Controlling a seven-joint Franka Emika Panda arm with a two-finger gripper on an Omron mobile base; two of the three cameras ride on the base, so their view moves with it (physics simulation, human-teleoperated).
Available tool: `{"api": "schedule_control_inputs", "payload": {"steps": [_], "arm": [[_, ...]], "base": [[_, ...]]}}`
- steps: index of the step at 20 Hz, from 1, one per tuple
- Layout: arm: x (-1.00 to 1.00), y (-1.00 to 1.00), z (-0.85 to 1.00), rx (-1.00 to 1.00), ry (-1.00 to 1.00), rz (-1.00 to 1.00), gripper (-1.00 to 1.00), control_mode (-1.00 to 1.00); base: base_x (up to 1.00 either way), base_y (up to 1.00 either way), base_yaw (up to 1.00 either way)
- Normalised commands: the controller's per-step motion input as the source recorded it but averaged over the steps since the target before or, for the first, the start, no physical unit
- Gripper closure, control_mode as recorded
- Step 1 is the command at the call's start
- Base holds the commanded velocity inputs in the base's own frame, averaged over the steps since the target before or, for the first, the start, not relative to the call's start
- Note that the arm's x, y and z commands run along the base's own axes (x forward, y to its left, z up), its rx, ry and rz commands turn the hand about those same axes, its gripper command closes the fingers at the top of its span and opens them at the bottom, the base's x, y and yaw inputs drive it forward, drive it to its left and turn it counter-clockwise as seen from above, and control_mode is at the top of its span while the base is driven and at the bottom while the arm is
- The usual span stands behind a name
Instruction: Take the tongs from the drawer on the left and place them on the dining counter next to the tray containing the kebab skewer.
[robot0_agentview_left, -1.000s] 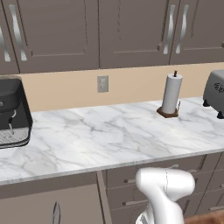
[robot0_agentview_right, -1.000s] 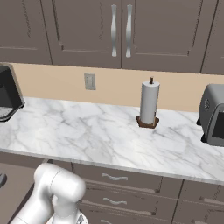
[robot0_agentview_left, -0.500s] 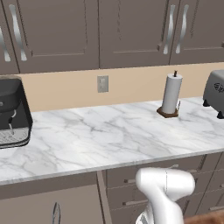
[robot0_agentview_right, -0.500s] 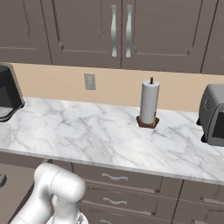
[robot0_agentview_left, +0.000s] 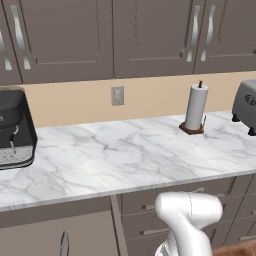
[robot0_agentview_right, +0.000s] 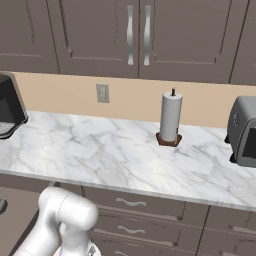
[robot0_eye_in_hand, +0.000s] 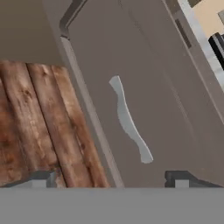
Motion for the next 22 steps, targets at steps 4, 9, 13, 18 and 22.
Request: {"api": "schedule_control_inputs", "payload": {"steps": [4,9,13,18,22], "arm": [[0.0,-0.53,0.5,0.22,0.19,-0.07,-1.0,-1.0],[0.03,-0.63,0.5,0.23,0.22,-0.03,-1.0,-1.0],[0.0,-0.85,0.46,0.22,0.08,0.0,-1.0,-1.0],[0.0,-0.95,0.47,0.23,0.13,0.0,-1.0,-1.0],[0.1,-0.71,0.66,0.2,0.21,0.0,-1.0,-1.0]], "base": [[0.0,0.0,0.0],[0.0,0.0,0.0],[0.0,0.0,0.0],[0.0,0.0,0.0],[0.0,0.0,0.0]]}}
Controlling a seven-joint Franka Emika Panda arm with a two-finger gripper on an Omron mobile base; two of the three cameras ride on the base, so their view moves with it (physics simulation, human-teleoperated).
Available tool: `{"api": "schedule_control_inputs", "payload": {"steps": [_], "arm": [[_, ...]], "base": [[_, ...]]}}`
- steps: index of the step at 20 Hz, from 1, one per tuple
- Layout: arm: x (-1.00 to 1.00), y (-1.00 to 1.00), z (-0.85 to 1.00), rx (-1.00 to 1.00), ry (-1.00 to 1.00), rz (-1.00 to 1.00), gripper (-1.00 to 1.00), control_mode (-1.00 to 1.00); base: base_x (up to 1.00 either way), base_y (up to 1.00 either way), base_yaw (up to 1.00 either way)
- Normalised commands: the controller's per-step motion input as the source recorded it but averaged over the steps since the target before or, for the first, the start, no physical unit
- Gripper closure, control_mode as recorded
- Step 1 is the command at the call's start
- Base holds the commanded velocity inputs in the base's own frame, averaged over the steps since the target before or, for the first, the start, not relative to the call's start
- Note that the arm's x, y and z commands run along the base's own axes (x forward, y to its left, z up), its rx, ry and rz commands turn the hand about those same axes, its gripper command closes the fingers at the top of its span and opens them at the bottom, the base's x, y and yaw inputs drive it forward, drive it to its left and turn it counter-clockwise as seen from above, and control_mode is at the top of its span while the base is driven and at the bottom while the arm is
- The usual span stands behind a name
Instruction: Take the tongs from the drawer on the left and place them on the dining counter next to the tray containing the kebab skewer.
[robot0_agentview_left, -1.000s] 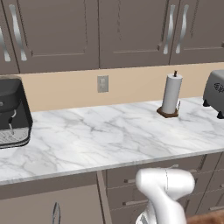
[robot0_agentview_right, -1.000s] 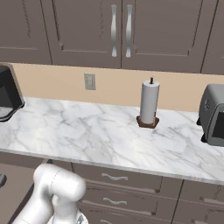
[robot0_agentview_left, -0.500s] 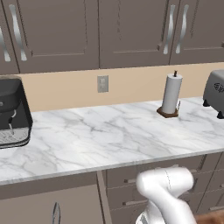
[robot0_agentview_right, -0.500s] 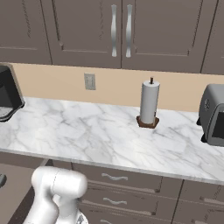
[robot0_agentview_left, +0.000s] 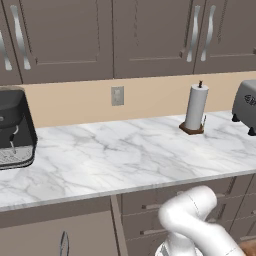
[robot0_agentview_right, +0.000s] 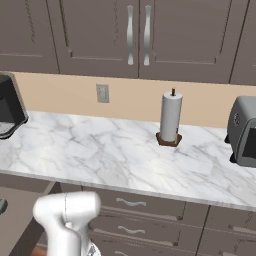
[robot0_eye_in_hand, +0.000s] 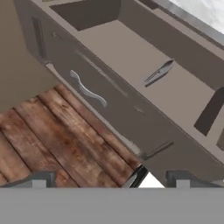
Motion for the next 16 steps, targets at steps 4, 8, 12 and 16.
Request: {"api": "schedule_control_inputs", "payload": {"steps": [4,8,12,16], "arm": [[0.56,-0.17,0.43,0.1,0.27,0.0,-1.0,-1.0],[0.91,0.0,0.19,0.0,0.52,0.0,-1.0,-1.0],[1.0,0.01,0.32,0.0,0.61,-0.03,-1.0,-1.0],[1.0,0.09,0.52,0.0,0.58,-0.1,-1.0,-1.0]], "base": [[0.0,0.0,0.0],[0.0,0.0,0.0],[0.0,0.0,0.0],[0.0,0.0,0.0]]}}
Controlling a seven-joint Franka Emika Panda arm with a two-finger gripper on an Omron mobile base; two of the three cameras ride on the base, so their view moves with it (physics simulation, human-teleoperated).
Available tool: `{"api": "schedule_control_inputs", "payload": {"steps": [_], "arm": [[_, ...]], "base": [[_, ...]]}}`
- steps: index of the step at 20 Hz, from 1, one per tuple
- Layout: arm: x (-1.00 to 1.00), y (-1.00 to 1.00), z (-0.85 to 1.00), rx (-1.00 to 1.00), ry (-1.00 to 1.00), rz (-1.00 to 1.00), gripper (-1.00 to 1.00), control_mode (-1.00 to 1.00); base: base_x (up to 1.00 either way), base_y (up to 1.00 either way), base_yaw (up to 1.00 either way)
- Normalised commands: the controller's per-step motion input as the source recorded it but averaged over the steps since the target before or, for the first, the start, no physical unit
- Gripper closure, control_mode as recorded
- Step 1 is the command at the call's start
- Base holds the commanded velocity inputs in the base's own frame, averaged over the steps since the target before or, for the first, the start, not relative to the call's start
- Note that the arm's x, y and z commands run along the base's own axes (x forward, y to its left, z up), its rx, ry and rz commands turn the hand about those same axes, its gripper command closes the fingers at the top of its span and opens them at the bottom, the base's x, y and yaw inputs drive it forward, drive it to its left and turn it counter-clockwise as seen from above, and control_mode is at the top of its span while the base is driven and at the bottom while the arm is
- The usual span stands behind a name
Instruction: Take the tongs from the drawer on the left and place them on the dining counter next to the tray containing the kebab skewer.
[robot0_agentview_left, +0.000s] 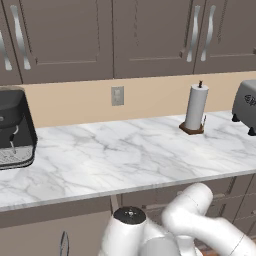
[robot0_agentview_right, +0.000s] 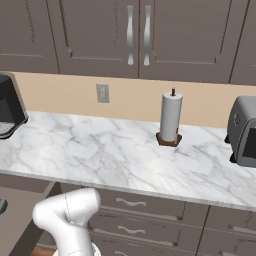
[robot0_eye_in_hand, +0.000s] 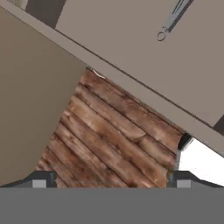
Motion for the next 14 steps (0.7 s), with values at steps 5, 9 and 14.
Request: {"api": "schedule_control_inputs", "payload": {"steps": [5,9,14], "arm": [[0.99,0.02,0.41,0.0,0.59,-0.08,-1.0,-1.0],[0.38,0.04,0.04,0.0,0.28,-0.01,-1.0,-1.0],[-0.08,0.01,0.43,-0.06,-0.17,-0.12,-1.0,-1.0]], "base": [[0.0,0.0,0.0],[0.0,0.0,0.0],[0.0,0.0,0.0]]}}
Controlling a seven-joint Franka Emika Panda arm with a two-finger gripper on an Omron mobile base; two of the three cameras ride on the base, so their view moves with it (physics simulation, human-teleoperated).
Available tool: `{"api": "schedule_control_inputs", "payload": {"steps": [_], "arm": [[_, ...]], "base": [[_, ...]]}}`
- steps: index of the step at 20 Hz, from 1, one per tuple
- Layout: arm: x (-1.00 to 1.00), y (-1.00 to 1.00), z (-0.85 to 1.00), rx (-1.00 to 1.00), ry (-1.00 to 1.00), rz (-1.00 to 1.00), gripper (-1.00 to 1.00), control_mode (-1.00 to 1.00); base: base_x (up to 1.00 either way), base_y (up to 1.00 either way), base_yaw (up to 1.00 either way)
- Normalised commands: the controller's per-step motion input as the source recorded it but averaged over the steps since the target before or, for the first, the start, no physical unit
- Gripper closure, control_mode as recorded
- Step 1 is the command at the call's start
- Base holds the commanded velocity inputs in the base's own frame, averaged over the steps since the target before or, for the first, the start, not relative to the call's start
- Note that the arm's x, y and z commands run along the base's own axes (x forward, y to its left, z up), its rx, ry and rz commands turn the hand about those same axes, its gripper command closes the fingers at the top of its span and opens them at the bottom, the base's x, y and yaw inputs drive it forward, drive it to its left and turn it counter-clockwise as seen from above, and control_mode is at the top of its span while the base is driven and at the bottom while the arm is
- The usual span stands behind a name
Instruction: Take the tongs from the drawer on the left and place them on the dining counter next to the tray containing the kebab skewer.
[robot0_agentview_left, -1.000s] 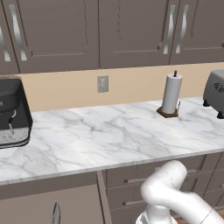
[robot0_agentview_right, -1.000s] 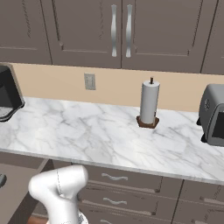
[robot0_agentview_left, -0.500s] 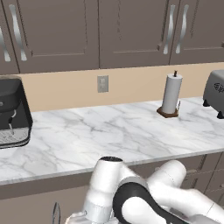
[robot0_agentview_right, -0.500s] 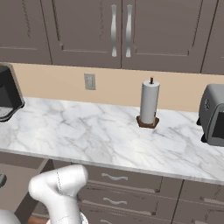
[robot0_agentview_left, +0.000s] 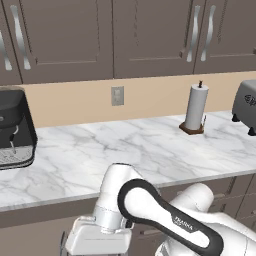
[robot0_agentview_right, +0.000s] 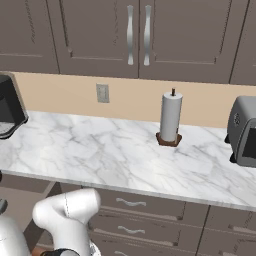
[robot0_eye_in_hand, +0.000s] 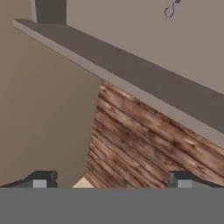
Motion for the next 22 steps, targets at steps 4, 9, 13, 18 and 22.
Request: {"api": "schedule_control_inputs", "payload": {"steps": [4,9,13,18,22], "arm": [[-0.4,-0.04,0.87,-0.2,-0.35,-0.48,-1.0,-1.0],[-0.13,-0.35,0.23,-0.18,-0.08,-0.59,-1.0,-1.0],[0.01,-0.09,0.03,-0.14,0.09,-0.31,-1.0,-1.0],[-0.03,-0.25,0.13,-0.11,-0.05,0.0,-1.0,-1.0],[0.02,-0.68,0.2,-0.36,-0.07,0.02,-1.0,-1.0]], "base": [[0.0,0.0,0.0],[0.0,0.0,0.0],[0.0,0.0,0.0],[0.0,0.0,0.0],[0.0,0.0,0.0]]}}
